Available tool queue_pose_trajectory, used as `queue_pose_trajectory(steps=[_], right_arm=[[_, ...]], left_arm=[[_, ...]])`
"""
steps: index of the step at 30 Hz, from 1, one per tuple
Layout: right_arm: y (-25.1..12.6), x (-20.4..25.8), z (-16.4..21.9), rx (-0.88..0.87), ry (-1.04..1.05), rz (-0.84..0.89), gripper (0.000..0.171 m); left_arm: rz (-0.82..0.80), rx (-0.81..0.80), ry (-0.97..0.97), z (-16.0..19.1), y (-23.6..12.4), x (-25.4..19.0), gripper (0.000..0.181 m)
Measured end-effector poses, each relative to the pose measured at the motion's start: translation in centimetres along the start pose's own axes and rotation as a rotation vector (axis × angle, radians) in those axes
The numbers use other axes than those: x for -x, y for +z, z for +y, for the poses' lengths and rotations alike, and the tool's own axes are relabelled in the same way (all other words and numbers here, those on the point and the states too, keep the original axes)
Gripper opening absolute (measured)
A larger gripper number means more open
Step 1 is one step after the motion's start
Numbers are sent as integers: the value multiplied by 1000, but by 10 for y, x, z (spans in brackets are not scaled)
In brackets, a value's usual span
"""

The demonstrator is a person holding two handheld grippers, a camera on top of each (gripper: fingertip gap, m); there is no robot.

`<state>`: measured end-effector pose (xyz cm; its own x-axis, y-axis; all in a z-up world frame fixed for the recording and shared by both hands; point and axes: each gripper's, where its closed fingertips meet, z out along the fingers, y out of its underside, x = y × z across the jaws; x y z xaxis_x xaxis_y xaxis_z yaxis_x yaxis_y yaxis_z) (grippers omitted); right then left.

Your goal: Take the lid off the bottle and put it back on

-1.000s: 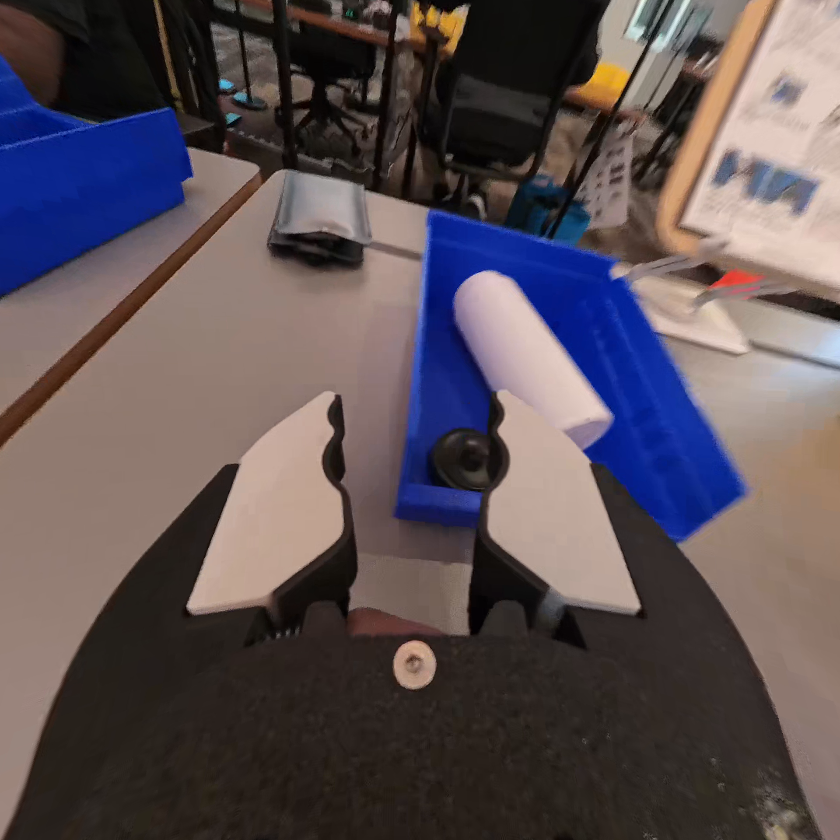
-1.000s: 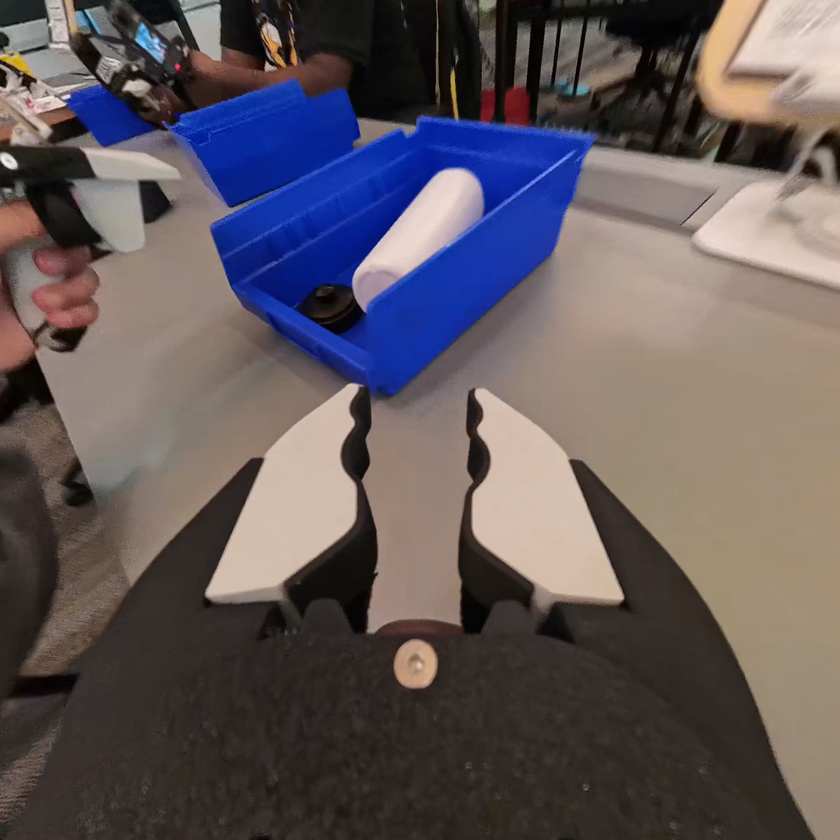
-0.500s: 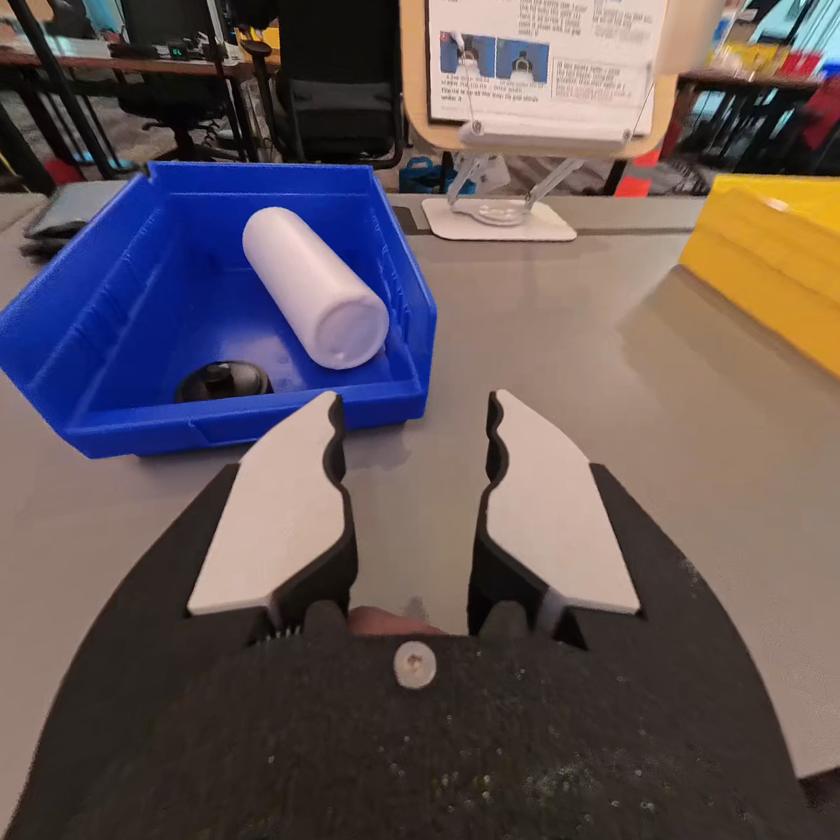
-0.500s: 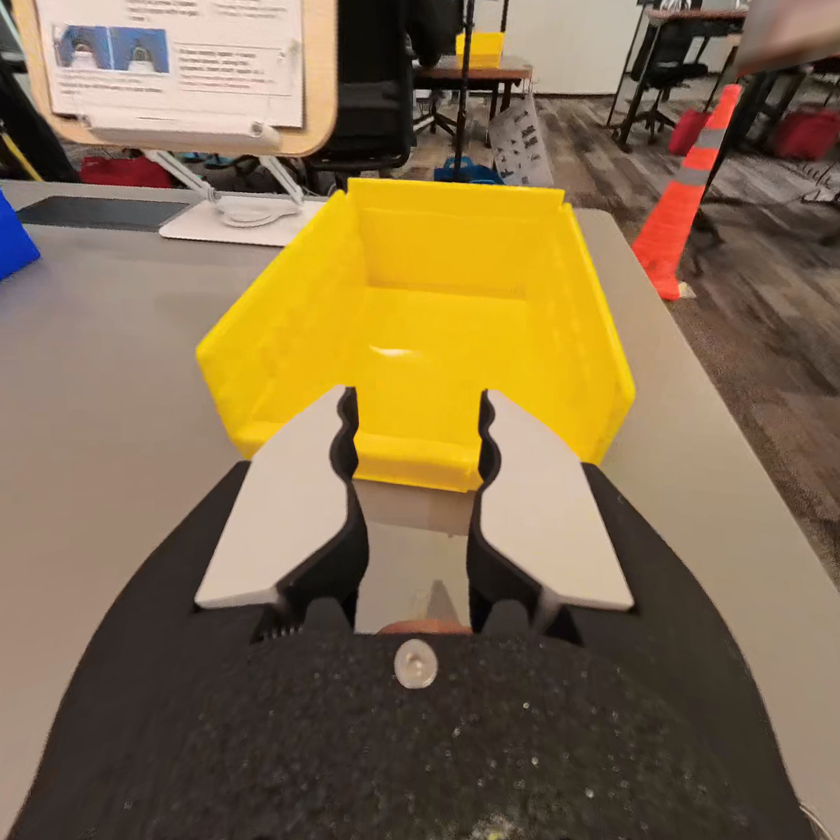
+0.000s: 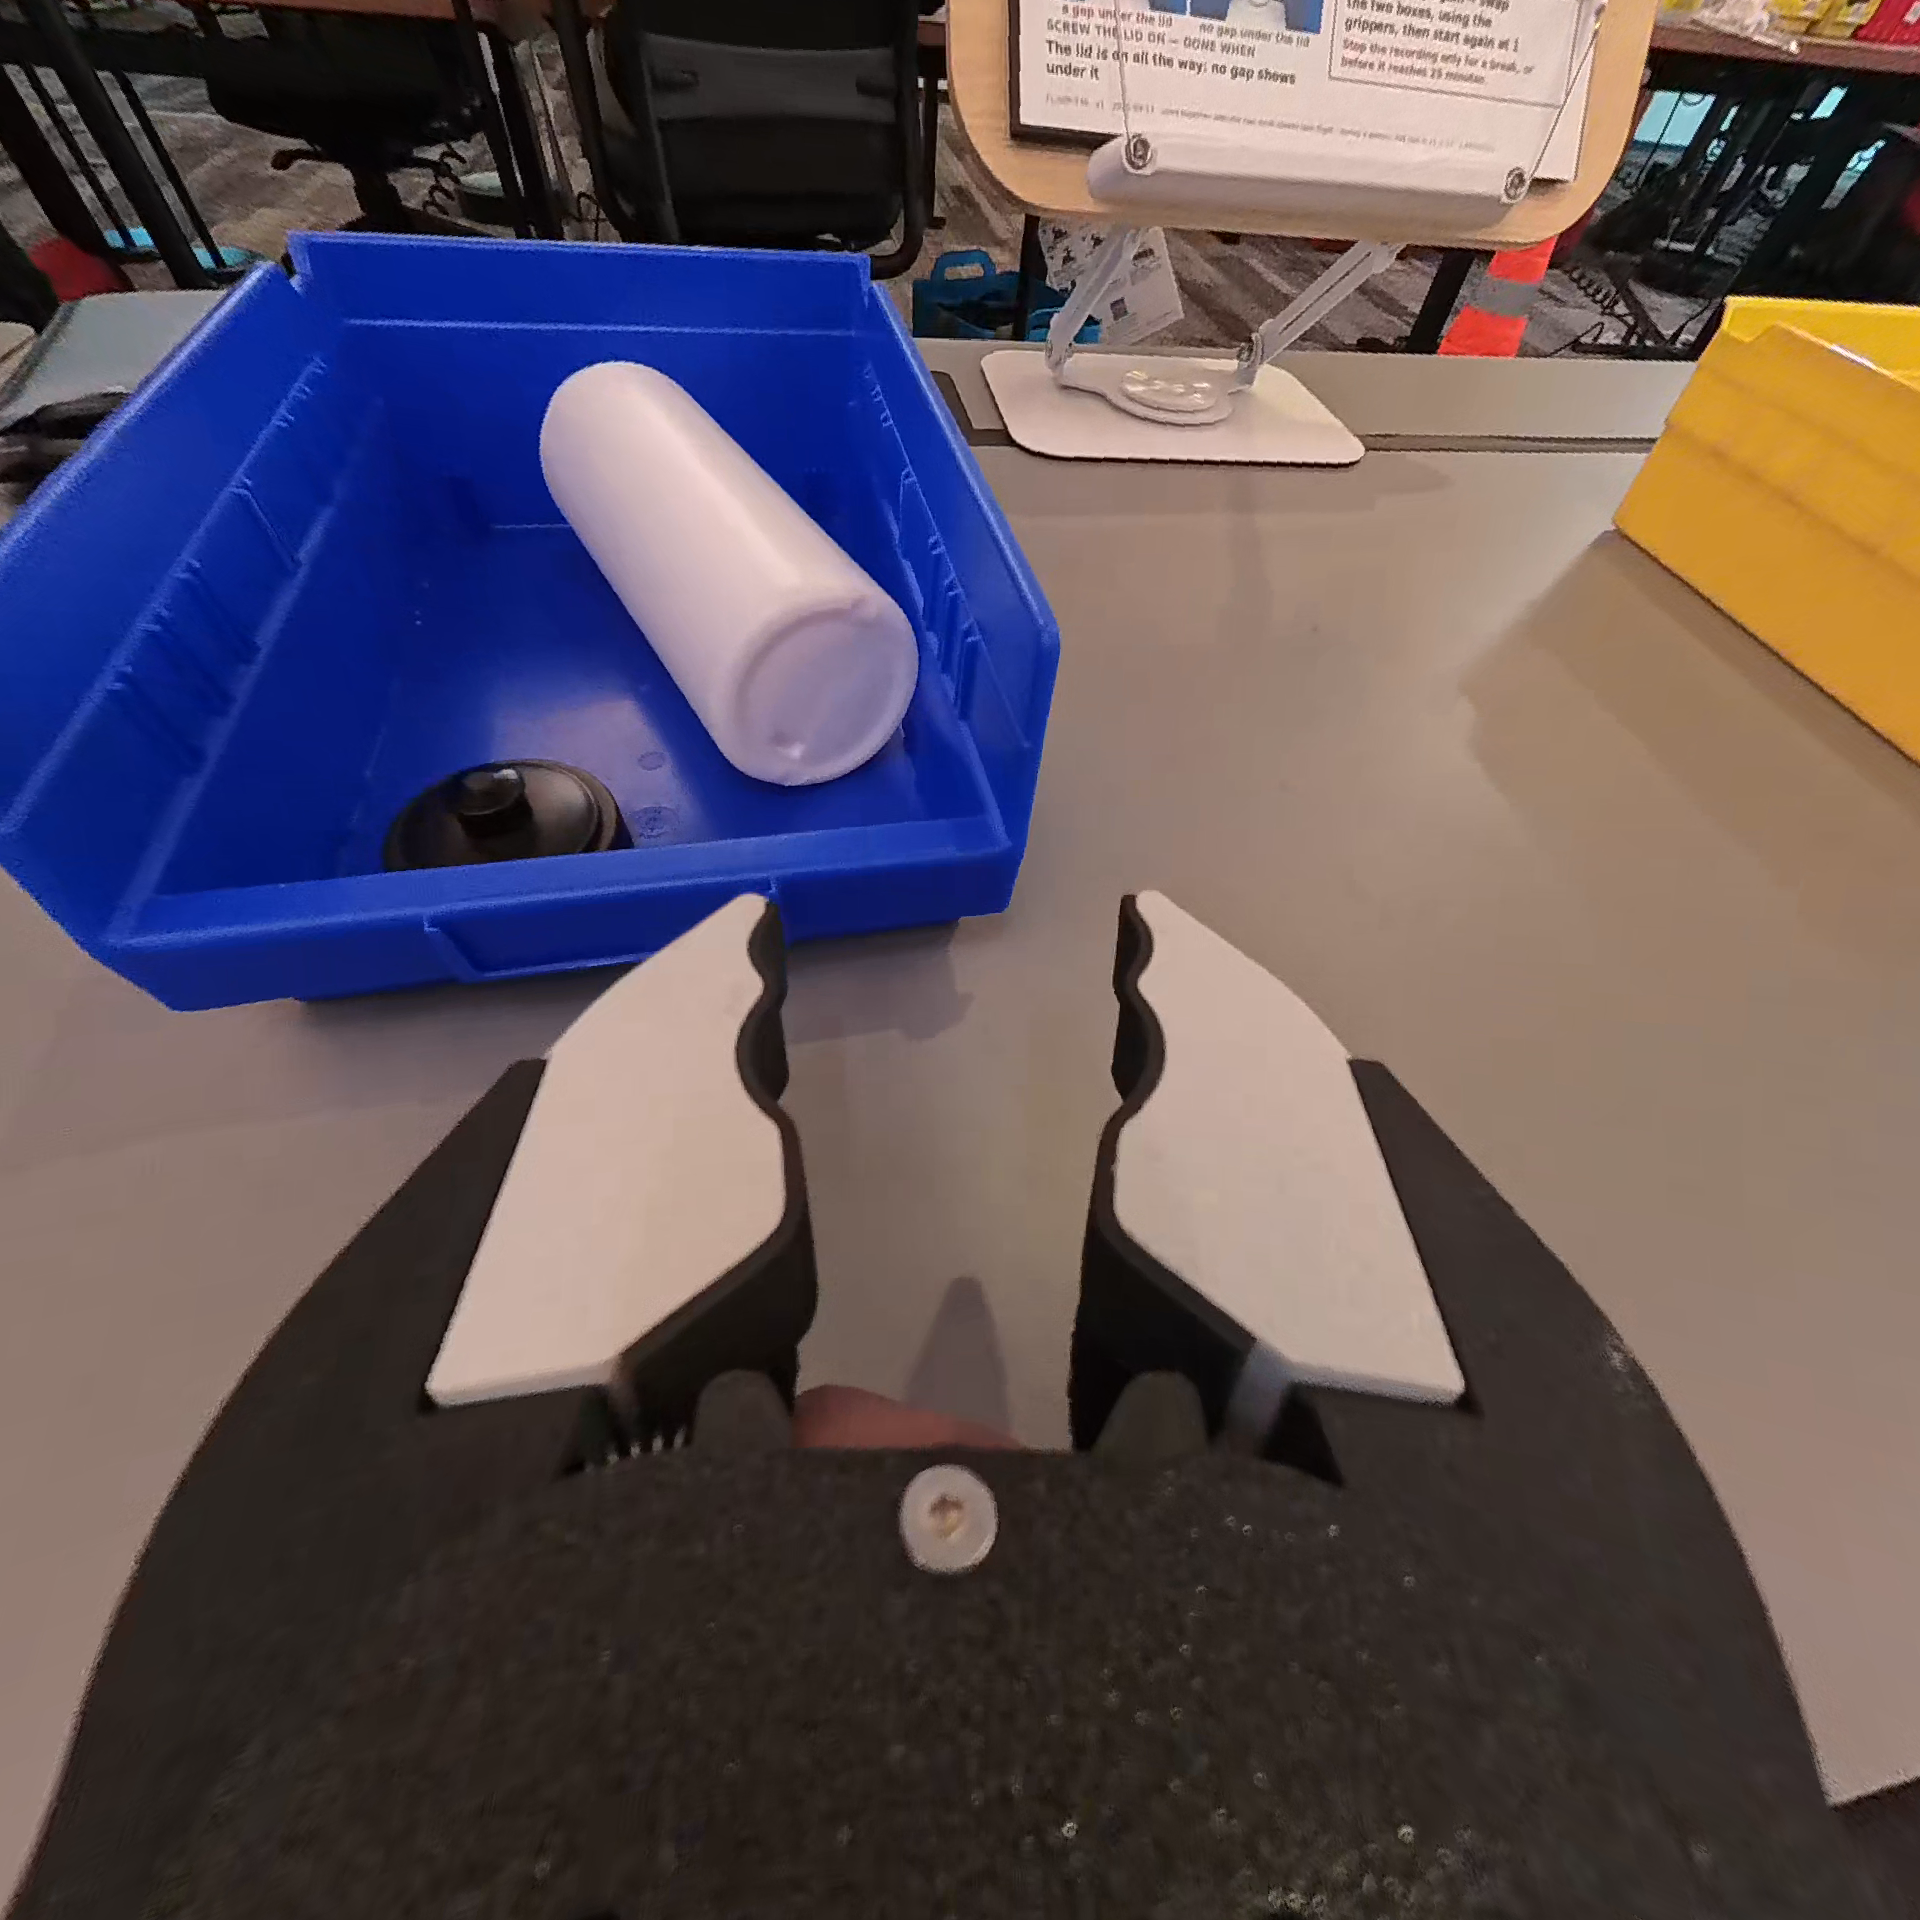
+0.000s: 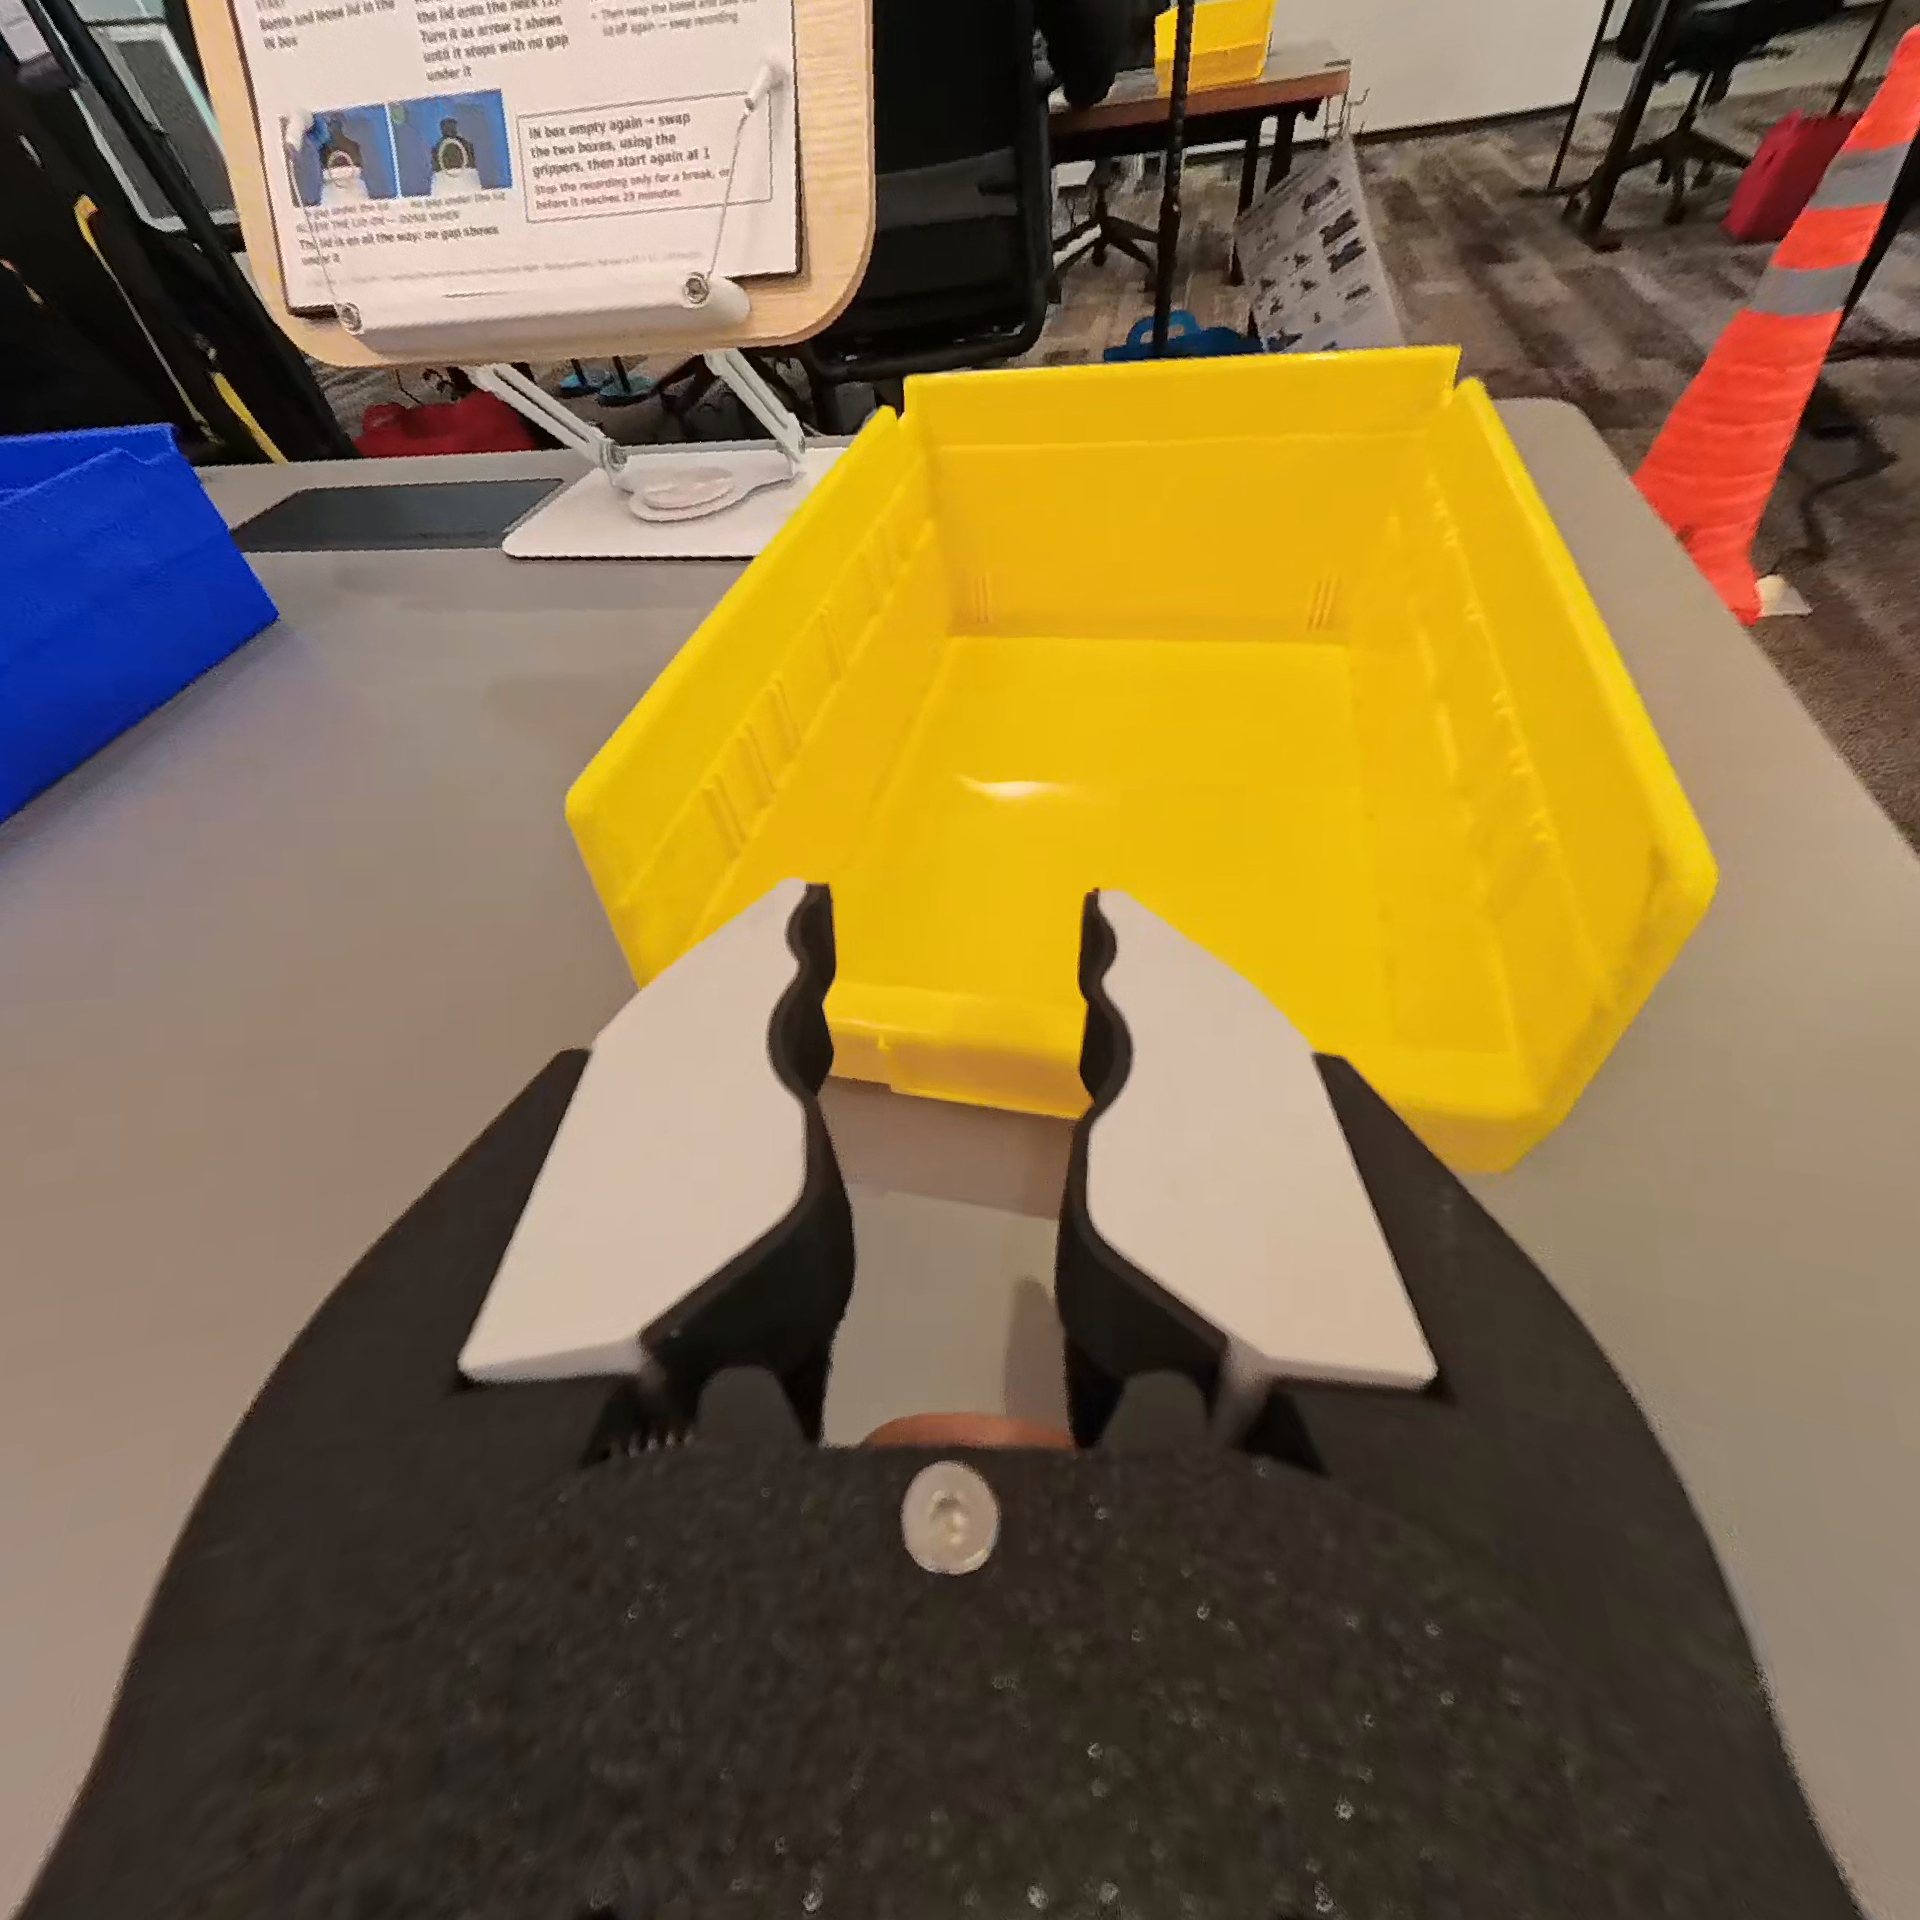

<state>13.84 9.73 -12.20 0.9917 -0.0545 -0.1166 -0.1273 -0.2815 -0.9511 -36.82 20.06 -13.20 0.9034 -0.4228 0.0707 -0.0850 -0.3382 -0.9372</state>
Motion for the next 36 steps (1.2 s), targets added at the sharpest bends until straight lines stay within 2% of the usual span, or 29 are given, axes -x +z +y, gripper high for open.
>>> queue_pose_trajectory(steps=[3, 5, 6, 8, 13, 16, 22, 25, 29, 33, 36], right_arm=[[0, 0, 1, 3, 7, 1, 45], [-2, 1, 2, 5, -1, 2, 45], [-4, 3, 1, 0, -9, 4, 45], [-4, 7, 1, -3, -25, -1, 45], [-3, 14, 1, 2, -44, -16, 45], [-1, 13, 2, 7, -41, -17, 45], [2, 11, 8, 33, -8, -38, 45], [1, 10, 10, 37, -3, -41, 45], [3, 11, 15, 56, 6, -55, 45], [4, 16, 19, 74, 1, -66, 45], [3, 18, 20, 79, -14, -68, 45]], left_arm=[[13, 2, -31, -2, 0, -1, 63], [57, -18, -84, -18, 5, -3, 71], [73, 22, -101, -25, 11, 0, 78], [94, 209, -151, -30, 27, 8, 79], [53, 476, -295, -65, 102, 46, 92], [7, 574, -401, -78, 151, 65, 98], [-143, 775, -467, -53, 216, 98, 96], [-175, 841, -487, -35, 230, 110, 85], [-114, 874, -533, -26, 238, 111, 86], [-63, 877, -495, -27, 237, 116, 85], [-25, 808, -476, -39, 233, 124, 85]])
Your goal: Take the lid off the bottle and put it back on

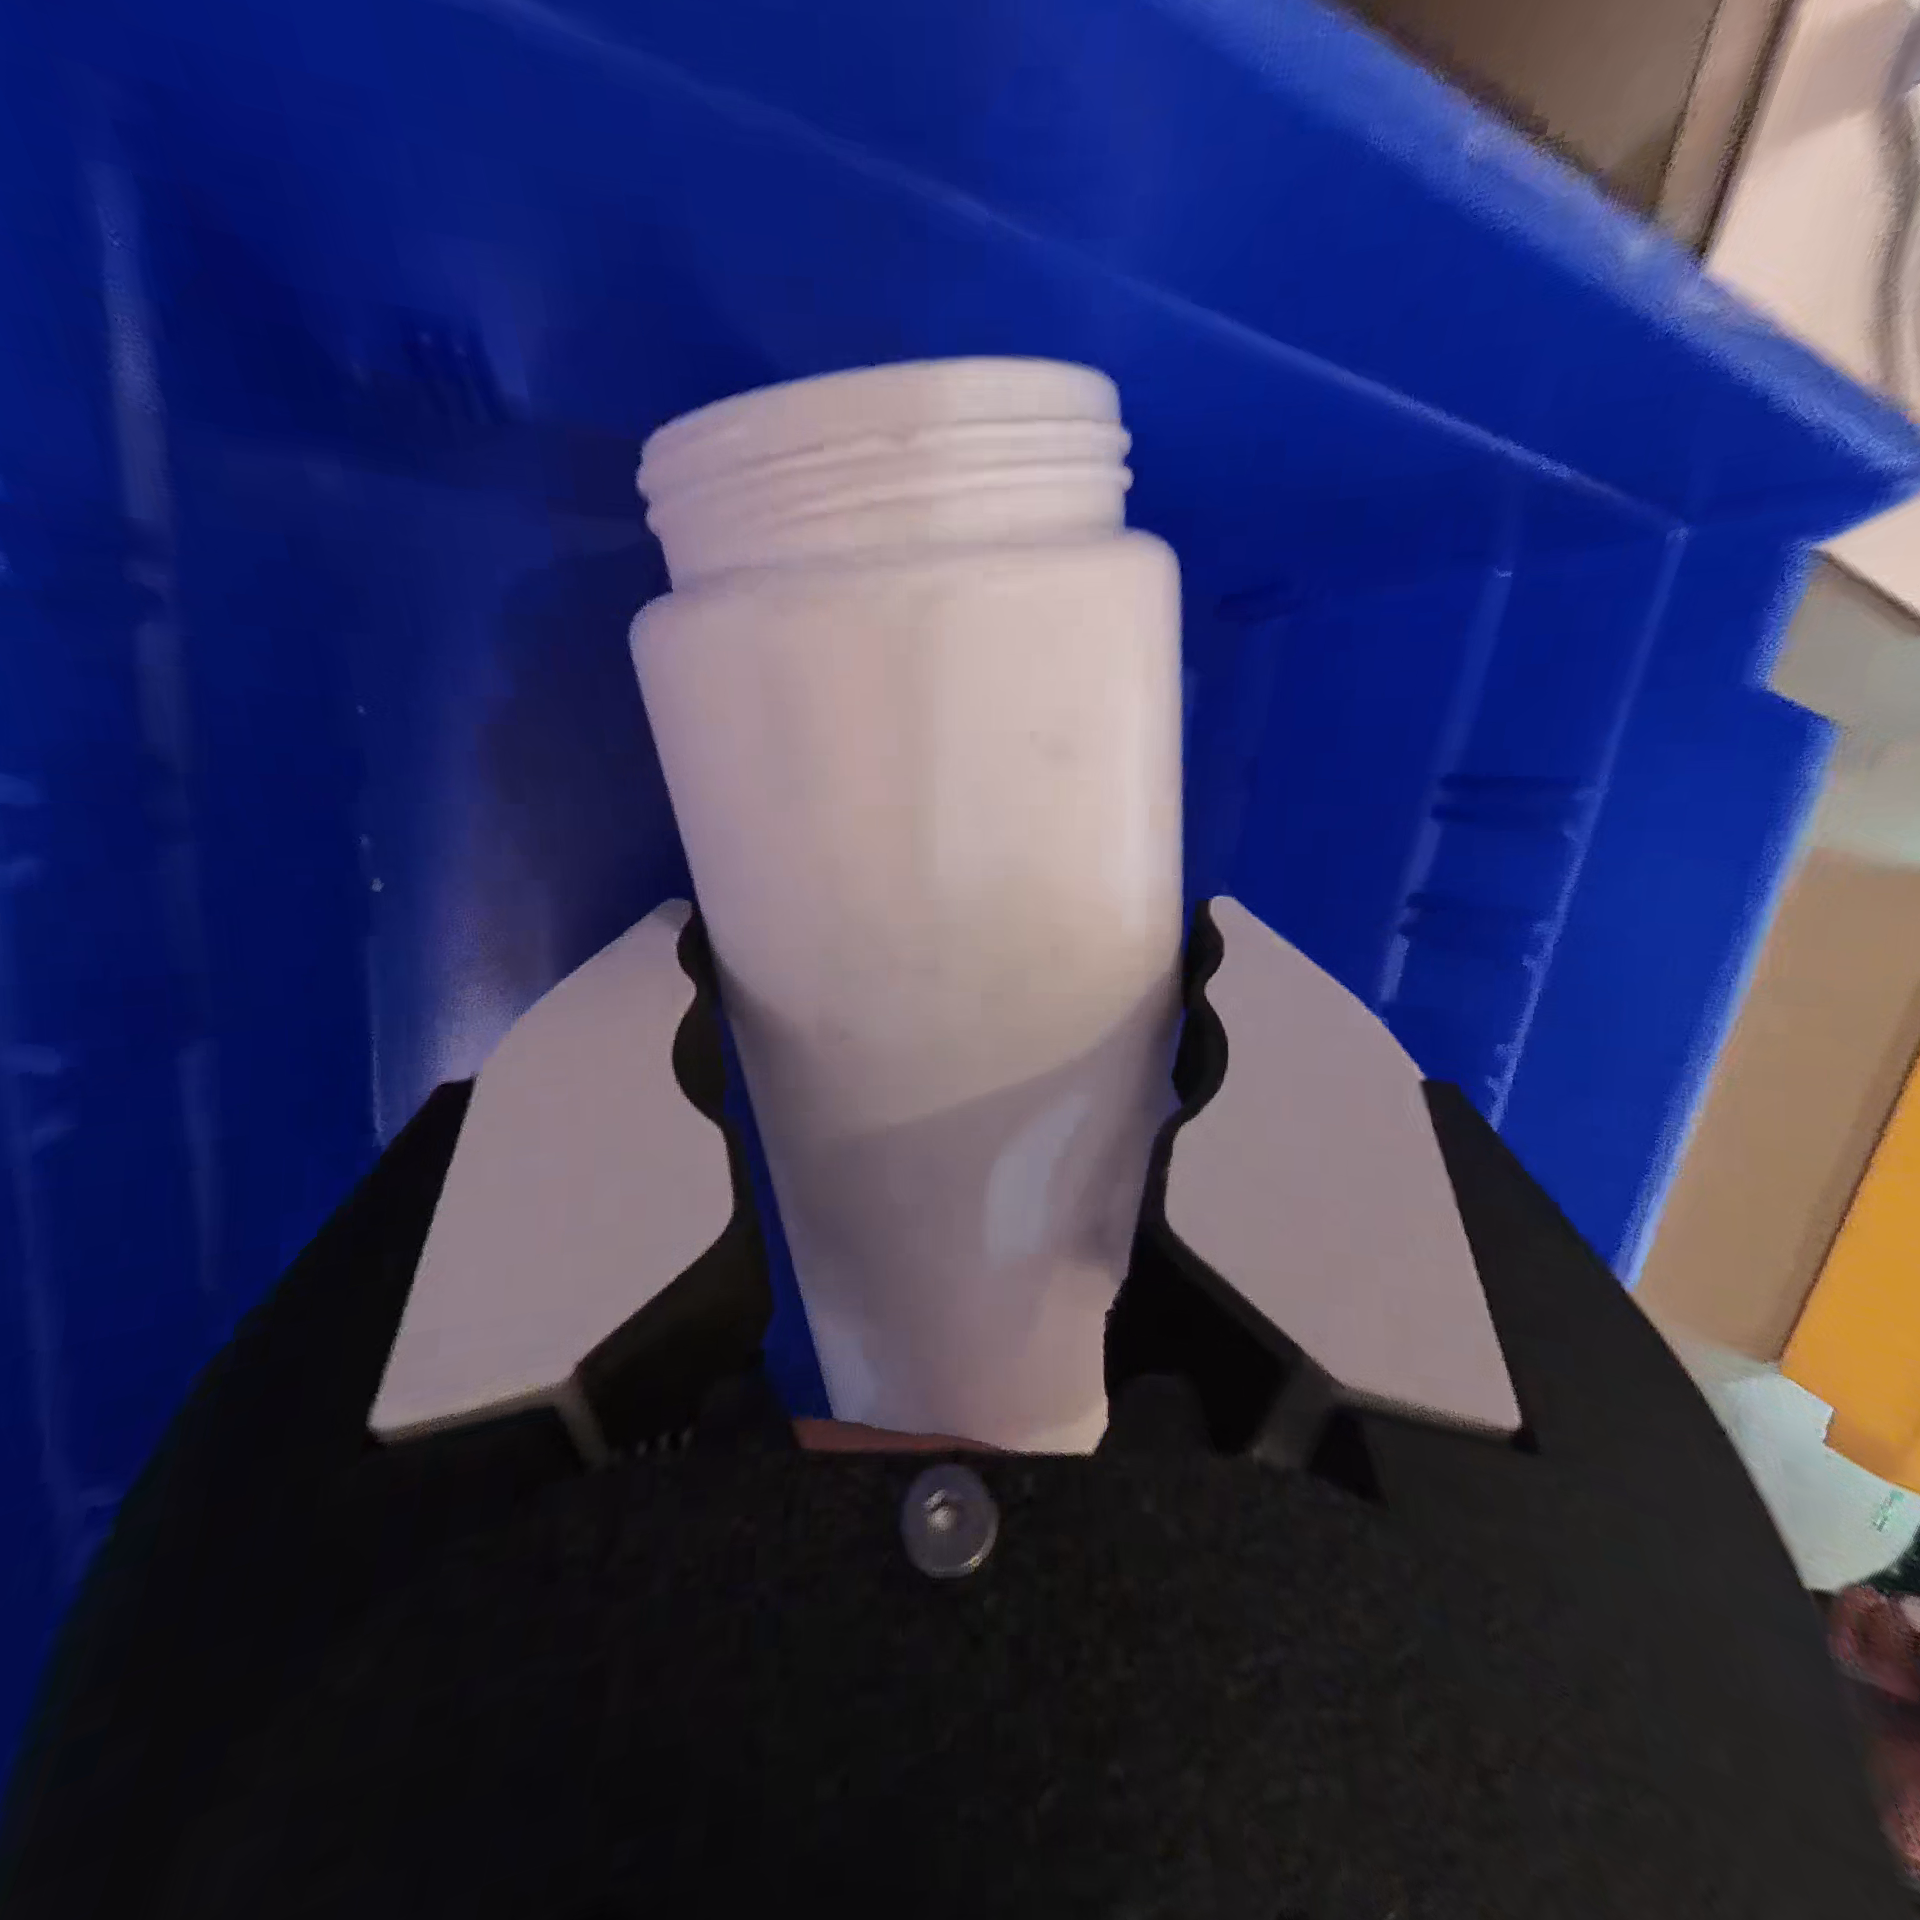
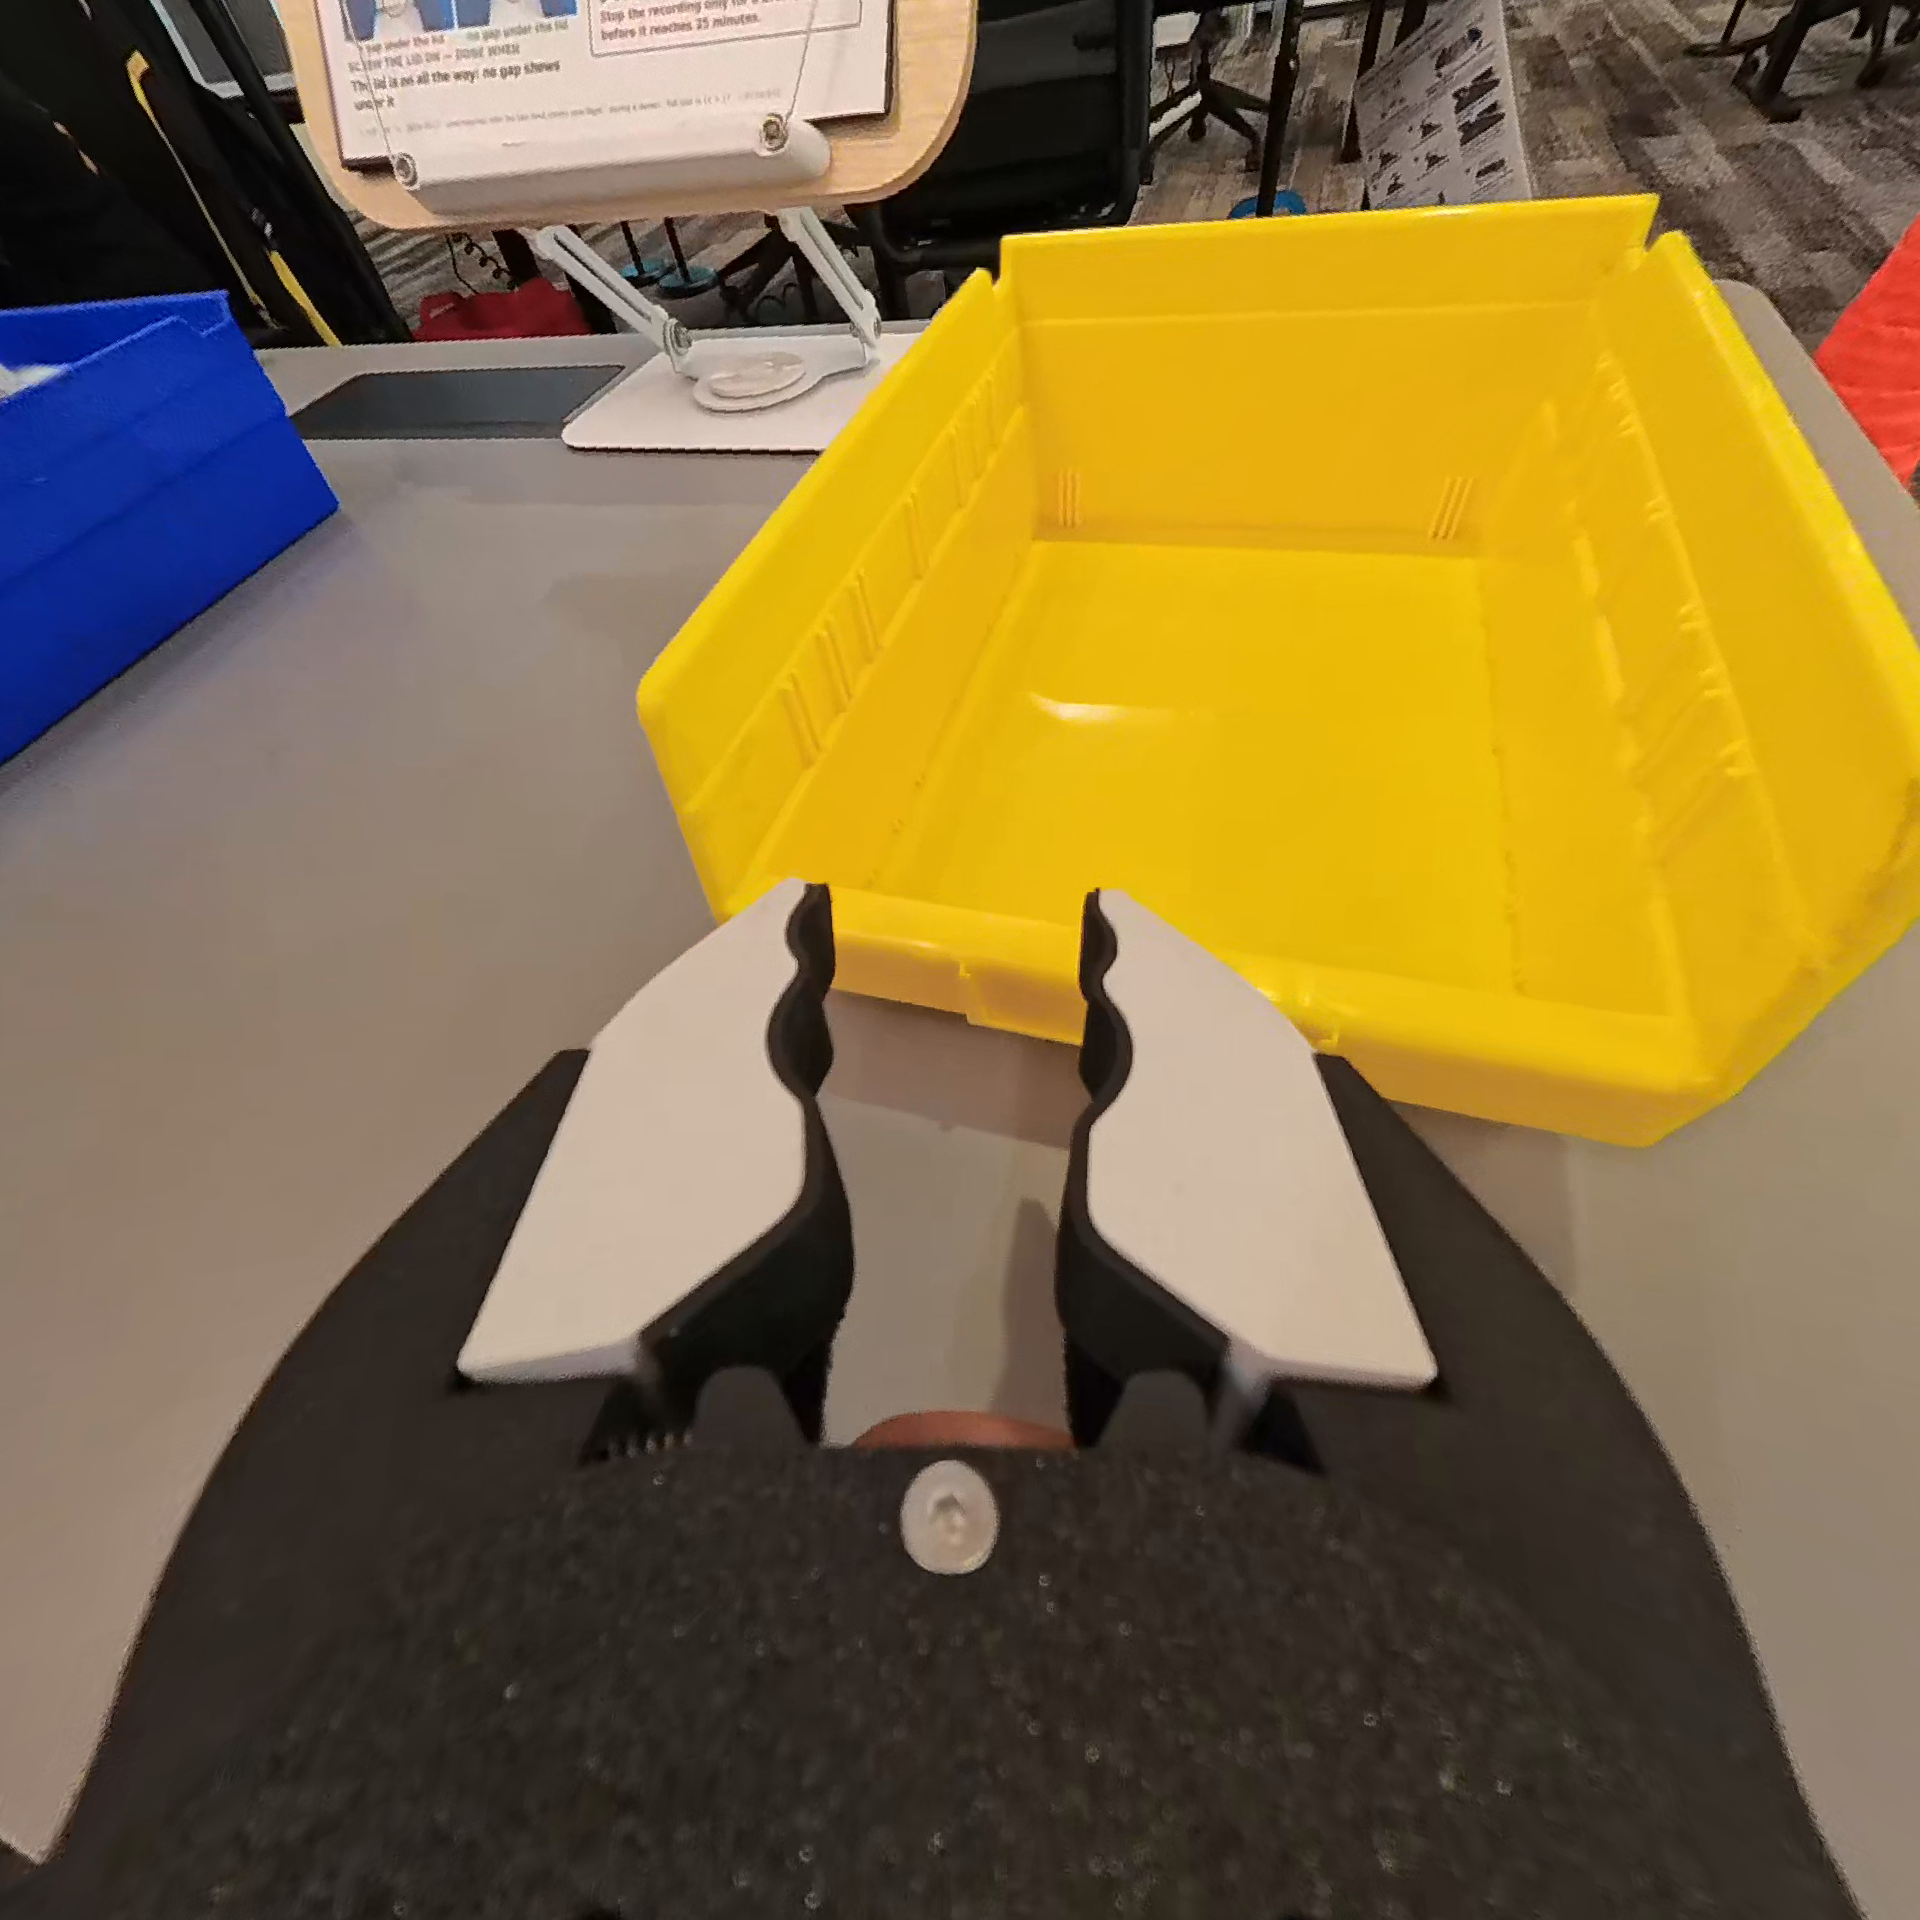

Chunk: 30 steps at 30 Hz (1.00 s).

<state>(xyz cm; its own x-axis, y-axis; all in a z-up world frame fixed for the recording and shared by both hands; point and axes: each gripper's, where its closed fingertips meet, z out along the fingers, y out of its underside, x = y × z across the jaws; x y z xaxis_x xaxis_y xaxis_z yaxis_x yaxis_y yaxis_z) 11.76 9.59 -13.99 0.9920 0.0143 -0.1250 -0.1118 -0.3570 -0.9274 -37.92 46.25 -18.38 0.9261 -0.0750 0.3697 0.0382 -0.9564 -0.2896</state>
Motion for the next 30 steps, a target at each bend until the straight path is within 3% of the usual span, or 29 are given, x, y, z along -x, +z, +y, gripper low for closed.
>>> queue_pose_trajectory(steps=[3, 8, 11, 15, 18, 21, 26, 30], right_arm=[[-2, 1, -1, -6, -7, 6, 45], [-2, 4, -6, -26, -9, -1, 45], [-2, 10, -10, -38, -30, -6, 45], [-2, 21, -16, -58, -59, -17, 45], [0, 28, -17, -60, -89, -24, 45], [2, 31, -17, -57, -130, -23, 45], [1, 29, -17, -65, -118, -36, 45], [-2, 24, -17, -72, -104, -38, 45]], left_arm=[[111, -159, 59, -16, -30, -11, 85], [275, -504, 283, -28, -114, -57, 84], [348, -641, 401, -14, -156, -97, 84], [425, -728, 533, 20, -179, -165, 84], [442, -736, 648, 50, -169, -221, 84], [404, -725, 726, 69, -131, -263, 84], [336, -755, 796, 85, -55, -304, 84], [318, -732, 877, 102, -16, -322, 84]])
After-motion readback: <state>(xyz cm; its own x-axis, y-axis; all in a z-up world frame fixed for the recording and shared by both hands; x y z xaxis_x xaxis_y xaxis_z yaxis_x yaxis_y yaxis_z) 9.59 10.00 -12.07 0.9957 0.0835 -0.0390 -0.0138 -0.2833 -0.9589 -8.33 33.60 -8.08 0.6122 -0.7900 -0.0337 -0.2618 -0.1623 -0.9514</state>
